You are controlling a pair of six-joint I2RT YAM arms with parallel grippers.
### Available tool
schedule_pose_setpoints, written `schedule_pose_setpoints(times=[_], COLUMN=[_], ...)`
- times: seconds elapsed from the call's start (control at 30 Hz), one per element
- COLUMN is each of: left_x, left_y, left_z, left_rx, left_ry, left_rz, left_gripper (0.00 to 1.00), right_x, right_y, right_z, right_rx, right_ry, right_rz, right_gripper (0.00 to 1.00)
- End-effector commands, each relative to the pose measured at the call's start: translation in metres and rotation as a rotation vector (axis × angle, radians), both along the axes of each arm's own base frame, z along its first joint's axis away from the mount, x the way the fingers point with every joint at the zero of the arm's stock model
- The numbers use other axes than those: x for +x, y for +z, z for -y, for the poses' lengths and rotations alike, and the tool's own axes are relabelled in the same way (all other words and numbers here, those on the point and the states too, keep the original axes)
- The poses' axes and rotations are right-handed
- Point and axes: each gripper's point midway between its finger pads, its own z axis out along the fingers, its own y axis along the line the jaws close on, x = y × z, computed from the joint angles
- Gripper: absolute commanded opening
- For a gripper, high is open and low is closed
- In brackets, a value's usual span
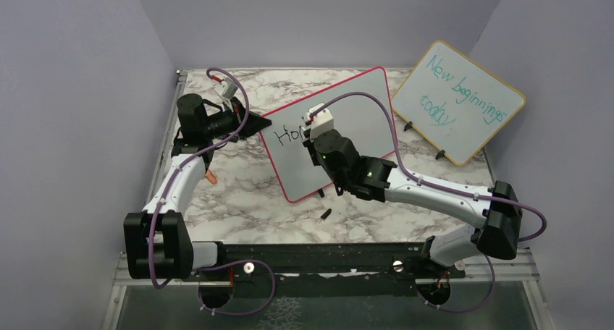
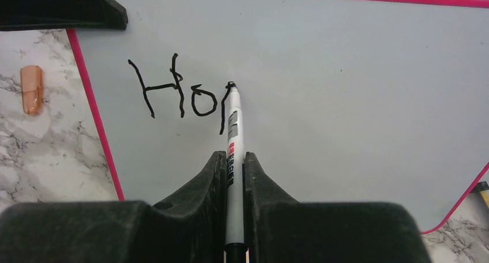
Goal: Write a sentence on the whiteboard
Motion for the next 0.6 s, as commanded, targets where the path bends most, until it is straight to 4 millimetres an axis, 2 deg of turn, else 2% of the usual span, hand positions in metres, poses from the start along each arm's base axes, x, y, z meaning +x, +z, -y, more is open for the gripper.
schedule_pose_setpoints(times=[0.0,0.57], left_x=[-0.003,-0.002], left_y=[-0.043,-0.043], left_z=[0.001,0.001], left_rx=[0.089,0.091], left_ry=[-0.006,-0.005], left_rz=[-0.045,-0.043], left_gripper=[0.0,0.0], right_x=[0.011,0.003], right_y=[0.004,-0.016], right_z=[0.008,0.018], right_rx=[0.02,-0.016], right_ry=[-0.063,-0.072], right_rz=[0.023,-0.053], right_gripper=[0.01,0.01])
